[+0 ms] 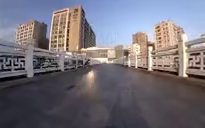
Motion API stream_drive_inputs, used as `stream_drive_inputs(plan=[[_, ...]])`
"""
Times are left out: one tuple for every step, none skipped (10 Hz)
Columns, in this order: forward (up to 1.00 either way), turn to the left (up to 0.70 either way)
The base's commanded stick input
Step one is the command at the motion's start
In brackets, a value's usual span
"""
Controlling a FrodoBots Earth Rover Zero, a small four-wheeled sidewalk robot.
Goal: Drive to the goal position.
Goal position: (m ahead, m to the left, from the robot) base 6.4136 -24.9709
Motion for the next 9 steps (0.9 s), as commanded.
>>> stream_drive_inputs(plan=[[0.45, 0.00], [0.45, 0.00], [0.45, 0.00], [0.45, 0.00], [0.45, 0.00], [0.45, 0.00], [0.45, 0.00], [0.45, 0.00], [0.45, 0.00]])
